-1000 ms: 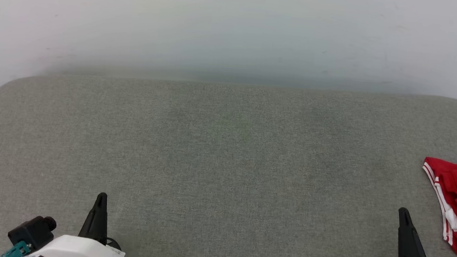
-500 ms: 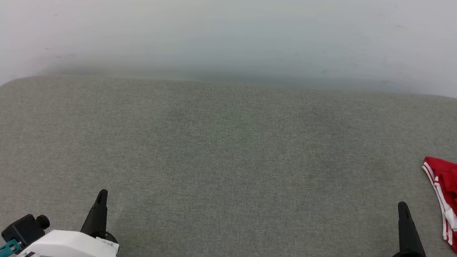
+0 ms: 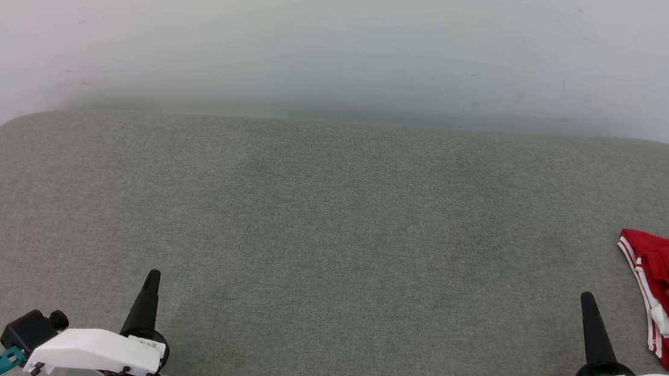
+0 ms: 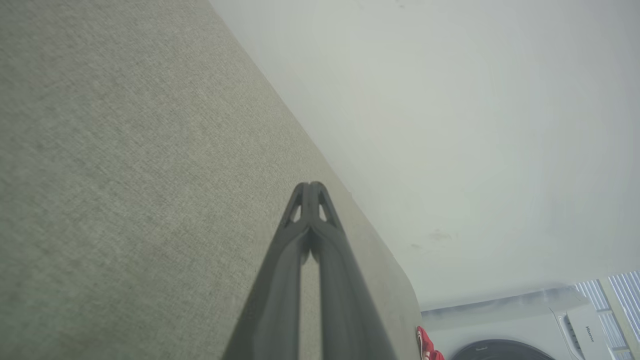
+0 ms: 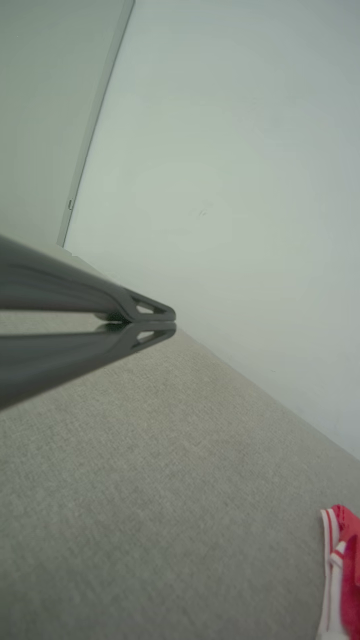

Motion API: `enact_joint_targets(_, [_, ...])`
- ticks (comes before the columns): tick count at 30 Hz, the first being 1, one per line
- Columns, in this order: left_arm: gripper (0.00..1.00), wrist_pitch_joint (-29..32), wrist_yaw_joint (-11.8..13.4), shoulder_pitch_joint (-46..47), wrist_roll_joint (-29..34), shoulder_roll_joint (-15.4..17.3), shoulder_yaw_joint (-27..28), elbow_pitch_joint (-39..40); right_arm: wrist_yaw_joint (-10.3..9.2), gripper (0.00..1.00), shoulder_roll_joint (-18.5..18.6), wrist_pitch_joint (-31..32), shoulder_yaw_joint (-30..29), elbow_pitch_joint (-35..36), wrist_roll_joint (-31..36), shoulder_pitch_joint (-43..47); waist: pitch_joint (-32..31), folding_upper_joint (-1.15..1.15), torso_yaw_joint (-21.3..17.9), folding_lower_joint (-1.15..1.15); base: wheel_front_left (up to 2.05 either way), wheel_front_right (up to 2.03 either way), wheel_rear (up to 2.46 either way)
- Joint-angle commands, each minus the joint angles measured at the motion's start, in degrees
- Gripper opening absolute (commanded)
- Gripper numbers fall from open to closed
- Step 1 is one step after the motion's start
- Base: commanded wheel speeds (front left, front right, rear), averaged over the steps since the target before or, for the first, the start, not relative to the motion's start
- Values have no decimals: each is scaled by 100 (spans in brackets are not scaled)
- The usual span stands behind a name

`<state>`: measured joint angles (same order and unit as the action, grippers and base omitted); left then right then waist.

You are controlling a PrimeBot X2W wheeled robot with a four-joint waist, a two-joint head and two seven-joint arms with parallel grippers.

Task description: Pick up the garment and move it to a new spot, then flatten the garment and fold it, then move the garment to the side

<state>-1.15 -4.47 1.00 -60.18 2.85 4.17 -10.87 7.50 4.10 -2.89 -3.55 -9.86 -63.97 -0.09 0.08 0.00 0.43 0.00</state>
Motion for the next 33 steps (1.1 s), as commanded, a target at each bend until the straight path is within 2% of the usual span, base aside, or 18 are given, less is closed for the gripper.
enact_joint_targets(1, [0, 44, -41, 142, -158, 5, 31, 27, 0, 0, 45, 47, -13, 19, -156, -178, 0, 0, -1, 0, 0, 0, 0])
enact_joint_targets(8, [0, 193, -100, 236, -782, 5, 78, -45, -1, 0, 41, 195, -33, -65, -738, -269, 2, 0, -8, 0, 0, 0, 0])
enact_joint_targets(33, [0, 506, -221, 412, -2068, 4, 163, -195, -1, 0, 21, 526, -85, -249, -1923, -469, 6, 0, -24, 0, 0, 0, 0])
